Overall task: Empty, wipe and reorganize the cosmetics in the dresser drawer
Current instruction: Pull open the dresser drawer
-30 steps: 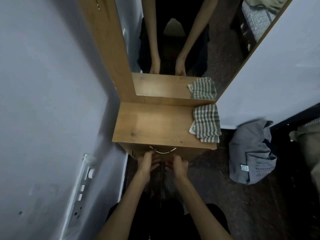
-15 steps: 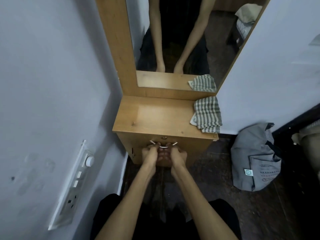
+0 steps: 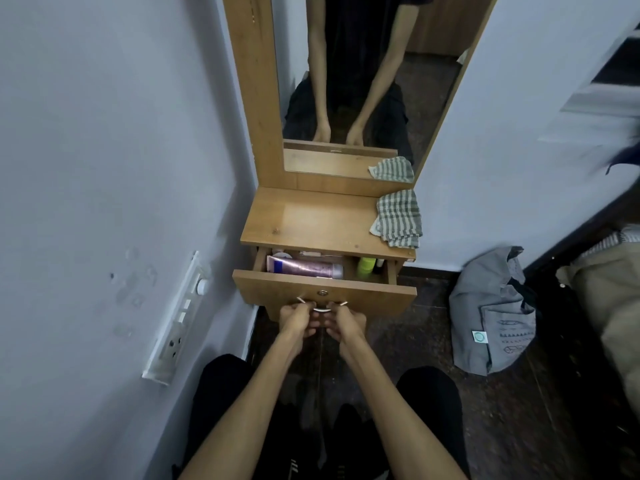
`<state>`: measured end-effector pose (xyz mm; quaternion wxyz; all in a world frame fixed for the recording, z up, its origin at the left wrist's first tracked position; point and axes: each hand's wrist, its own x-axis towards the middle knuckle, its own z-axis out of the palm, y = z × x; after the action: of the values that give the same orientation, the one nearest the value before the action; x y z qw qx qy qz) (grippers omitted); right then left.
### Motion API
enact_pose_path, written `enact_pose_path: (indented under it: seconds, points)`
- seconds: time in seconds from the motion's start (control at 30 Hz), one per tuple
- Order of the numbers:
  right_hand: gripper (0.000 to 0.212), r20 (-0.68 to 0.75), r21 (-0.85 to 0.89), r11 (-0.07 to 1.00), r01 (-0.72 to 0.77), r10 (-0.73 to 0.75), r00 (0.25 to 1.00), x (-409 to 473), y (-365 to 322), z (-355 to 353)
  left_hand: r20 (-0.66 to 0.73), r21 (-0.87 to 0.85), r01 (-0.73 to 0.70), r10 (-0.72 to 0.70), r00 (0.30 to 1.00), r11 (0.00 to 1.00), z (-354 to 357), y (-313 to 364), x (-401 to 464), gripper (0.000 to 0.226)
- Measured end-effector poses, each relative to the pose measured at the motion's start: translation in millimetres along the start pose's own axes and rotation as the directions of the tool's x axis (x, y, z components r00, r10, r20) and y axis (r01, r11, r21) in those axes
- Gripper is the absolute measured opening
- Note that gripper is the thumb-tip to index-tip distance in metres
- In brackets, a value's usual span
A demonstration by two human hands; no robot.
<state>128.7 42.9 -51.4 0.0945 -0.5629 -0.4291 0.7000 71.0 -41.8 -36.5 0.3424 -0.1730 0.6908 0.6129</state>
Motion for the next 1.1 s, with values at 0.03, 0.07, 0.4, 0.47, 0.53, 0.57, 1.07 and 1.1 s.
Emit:
enact_pose_path:
  seconds: [0.03, 0.07, 0.4, 0.47, 0.53, 0.57, 1.07, 1.1]
  points:
    - [0.012, -0.003, -0.005, 1.0, 0.0, 0.0, 1.0, -3.8, 4.1, -2.3, -0.001, 0.008, 0.005, -0.005, 1.0, 1.0, -2.4, -3.4, -5.1, 0.024]
    - [0.011, -0.005, -0.015, 1.0, -0.002, 0.002, 1.0, -9.2, 8.5, -5.6, -0.002, 0.01, 0.006, -0.006, 1.0, 1.0, -5.4, -7.6, -11.5, 0.024]
    - [0.014, 0.01, -0.051, 0.998, -0.022, 0.023, 1.0, -50.0, 47.5, -31.6, -0.018, 0.049, 0.016, -0.015, 1.0, 0.999, -30.7, -49.1, -52.3, 0.023]
    - [0.015, 0.007, -0.054, 0.998, -0.032, 0.032, 0.999, -55.3, 54.1, -35.5, -0.016, 0.048, 0.015, -0.014, 1.0, 0.999, -34.2, -55.4, -57.7, 0.018]
    - [0.019, 0.012, -0.05, 0.998, -0.04, 0.041, 0.999, -60.4, 60.3, -38.6, -0.01, 0.045, 0.011, -0.01, 1.0, 0.999, -37.6, -60.1, -64.3, 0.013]
    - [0.021, 0.014, -0.047, 0.998, -0.044, 0.045, 0.999, -63.4, 63.2, -40.2, -0.009, 0.048, 0.01, -0.009, 1.0, 0.999, -39.3, -63.0, -67.5, 0.012]
    - [0.018, 0.031, -0.1, 0.991, -0.085, 0.089, 0.996, -90.9, 89.0, -59.4, -0.014, 0.066, -0.004, 0.005, 1.0, 0.998, -53.5, -90.8, -95.3, 0.01]
    - [0.018, 0.036, -0.103, 0.991, -0.084, 0.088, 0.995, -92.2, 89.0, -59.3, -0.011, 0.067, -0.006, 0.007, 1.0, 0.998, -53.8, -90.8, -96.4, 0.011]
